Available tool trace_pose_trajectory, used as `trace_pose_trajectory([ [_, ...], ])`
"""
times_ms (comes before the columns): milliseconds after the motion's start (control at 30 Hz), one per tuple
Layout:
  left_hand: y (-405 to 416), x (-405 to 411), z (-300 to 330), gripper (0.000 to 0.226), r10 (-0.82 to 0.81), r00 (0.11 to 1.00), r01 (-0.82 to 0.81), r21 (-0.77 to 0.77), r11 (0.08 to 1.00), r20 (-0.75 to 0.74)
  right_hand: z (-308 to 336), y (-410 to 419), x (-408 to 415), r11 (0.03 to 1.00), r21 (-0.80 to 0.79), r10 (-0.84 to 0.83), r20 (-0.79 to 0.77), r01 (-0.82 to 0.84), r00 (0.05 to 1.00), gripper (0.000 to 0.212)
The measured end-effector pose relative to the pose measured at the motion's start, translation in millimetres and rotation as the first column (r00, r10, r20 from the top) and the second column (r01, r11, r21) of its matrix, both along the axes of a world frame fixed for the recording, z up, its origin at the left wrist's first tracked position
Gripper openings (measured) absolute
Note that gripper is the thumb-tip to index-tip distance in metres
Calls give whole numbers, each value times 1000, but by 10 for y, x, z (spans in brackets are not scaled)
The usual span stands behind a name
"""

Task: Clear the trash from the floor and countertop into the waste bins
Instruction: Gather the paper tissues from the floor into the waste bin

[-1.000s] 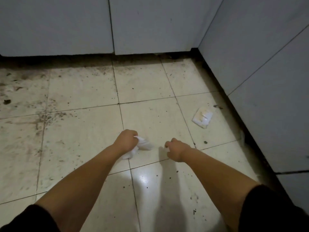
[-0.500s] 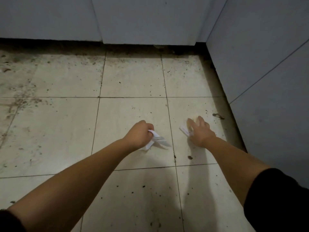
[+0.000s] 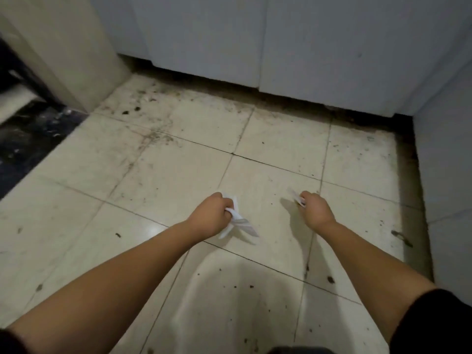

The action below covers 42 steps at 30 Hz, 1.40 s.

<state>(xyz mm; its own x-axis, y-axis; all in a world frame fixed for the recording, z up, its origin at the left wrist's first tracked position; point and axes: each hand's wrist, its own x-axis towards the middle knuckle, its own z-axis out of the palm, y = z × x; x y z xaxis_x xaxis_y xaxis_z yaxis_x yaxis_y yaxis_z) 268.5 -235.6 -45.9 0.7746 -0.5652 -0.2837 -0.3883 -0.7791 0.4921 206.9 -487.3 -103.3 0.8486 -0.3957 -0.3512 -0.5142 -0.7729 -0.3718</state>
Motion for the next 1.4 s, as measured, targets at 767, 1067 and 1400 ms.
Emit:
trace_pose_trajectory([
  [767,6388,-786,1347,36,638,644,-678,-71,731,422,1838,6980,760,557,235,649,475,-796,594,21],
  [1067,7500,-1205,494,24,479,866,-487,445,751,140,1274,8563,298,22,-212,998,58,-977,10,27],
  [1400,7438,-1040,4,65,489,772,-152,629,762,-406,923,8636,245,-69,61,734,-673,-996,-92,48],
])
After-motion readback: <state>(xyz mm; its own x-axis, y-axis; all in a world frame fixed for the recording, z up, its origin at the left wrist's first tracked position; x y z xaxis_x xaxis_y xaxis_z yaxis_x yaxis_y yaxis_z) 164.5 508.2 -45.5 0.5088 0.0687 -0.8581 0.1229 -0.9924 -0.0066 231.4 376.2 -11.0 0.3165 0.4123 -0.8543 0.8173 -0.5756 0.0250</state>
